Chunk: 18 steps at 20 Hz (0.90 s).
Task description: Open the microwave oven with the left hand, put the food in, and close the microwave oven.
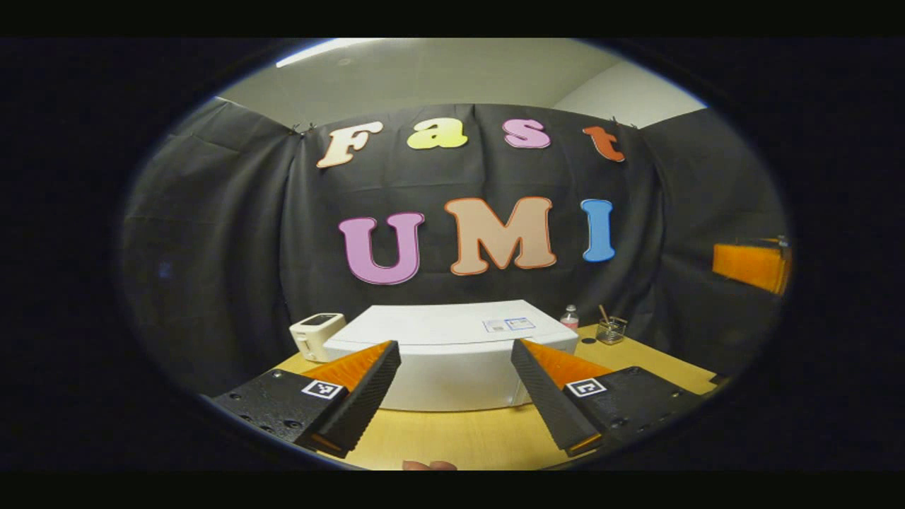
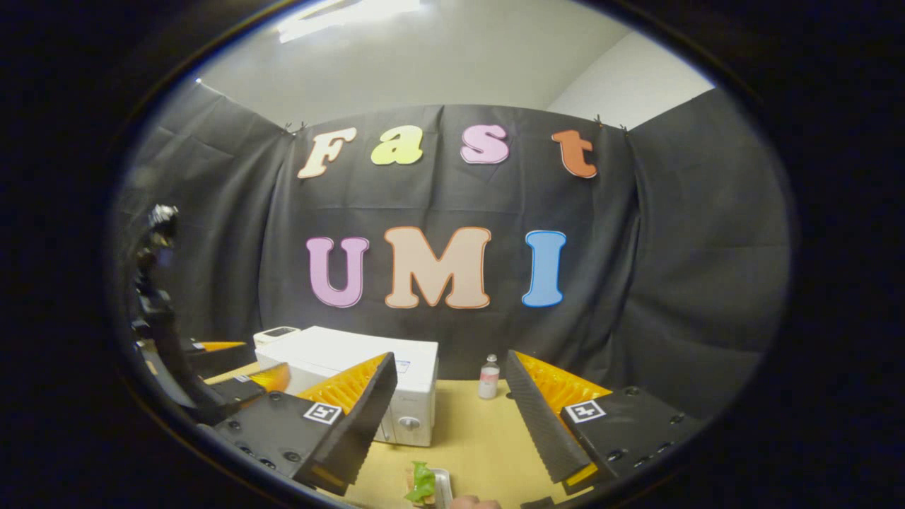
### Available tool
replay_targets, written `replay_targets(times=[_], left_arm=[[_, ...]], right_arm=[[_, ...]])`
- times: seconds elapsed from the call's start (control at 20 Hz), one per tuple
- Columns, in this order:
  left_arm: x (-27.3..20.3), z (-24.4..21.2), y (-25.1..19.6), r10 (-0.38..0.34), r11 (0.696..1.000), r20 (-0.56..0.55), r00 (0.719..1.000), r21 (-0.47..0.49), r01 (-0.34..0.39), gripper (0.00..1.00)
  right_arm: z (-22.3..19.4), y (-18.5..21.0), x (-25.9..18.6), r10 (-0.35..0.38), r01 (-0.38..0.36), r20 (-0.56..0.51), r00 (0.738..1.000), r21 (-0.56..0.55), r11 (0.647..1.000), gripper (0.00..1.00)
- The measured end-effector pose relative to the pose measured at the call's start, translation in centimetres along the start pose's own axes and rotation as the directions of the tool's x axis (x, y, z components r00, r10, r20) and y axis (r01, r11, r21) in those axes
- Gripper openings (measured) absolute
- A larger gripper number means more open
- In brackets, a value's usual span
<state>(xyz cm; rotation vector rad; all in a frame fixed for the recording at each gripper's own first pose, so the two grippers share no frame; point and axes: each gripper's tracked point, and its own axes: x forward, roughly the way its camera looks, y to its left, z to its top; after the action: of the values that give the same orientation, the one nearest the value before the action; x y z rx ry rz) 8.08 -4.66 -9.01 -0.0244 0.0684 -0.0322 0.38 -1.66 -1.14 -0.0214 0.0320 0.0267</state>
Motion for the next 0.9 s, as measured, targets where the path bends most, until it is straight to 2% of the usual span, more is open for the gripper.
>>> replay_targets(times=[0.15, 0.3, 0.4, 0.65, 0.9], left_arm=[[2.7, -4.4, -2.4, -0.037, 0.999, -0.053, 0.998, 0.028, 0.038, 0.99], [5.4, -6.8, -5.2, -0.105, 0.994, -0.051, 0.993, 0.027, 0.106, 0.99], [6.9, -9.2, -6.8, -0.129, 0.991, -0.104, 0.986, 0.022, 0.132, 0.99], [9.3, -15.1, -9.3, -0.149, 0.988, -0.259, 0.954, 0.008, 0.157, 0.99], [11.0, -16.5, -9.5, -0.137, 0.989, -0.301, 0.944, 0.011, 0.147, 0.98]], right_arm=[[-0.1, -0.5, -0.7, -0.004, 0.004, -0.004, 1.0, -0.009, 1.0, 0.96], [0.1, -1.3, -1.0, -0.013, 0.013, 0.001, 1.0, 0.005, 1.0, 0.98], [0.1, -2.4, -1.2, -0.027, 0.027, -0.004, 1.0, -0.005, 1.0, 0.96], [0.4, -5.3, -1.9, -0.091, 0.091, -0.001, 0.996, -0.025, 0.996, 0.96], [0.2, -7.5, -2.7, -0.142, 0.141, -0.016, 0.99, -0.04, 0.989, 0.96]])
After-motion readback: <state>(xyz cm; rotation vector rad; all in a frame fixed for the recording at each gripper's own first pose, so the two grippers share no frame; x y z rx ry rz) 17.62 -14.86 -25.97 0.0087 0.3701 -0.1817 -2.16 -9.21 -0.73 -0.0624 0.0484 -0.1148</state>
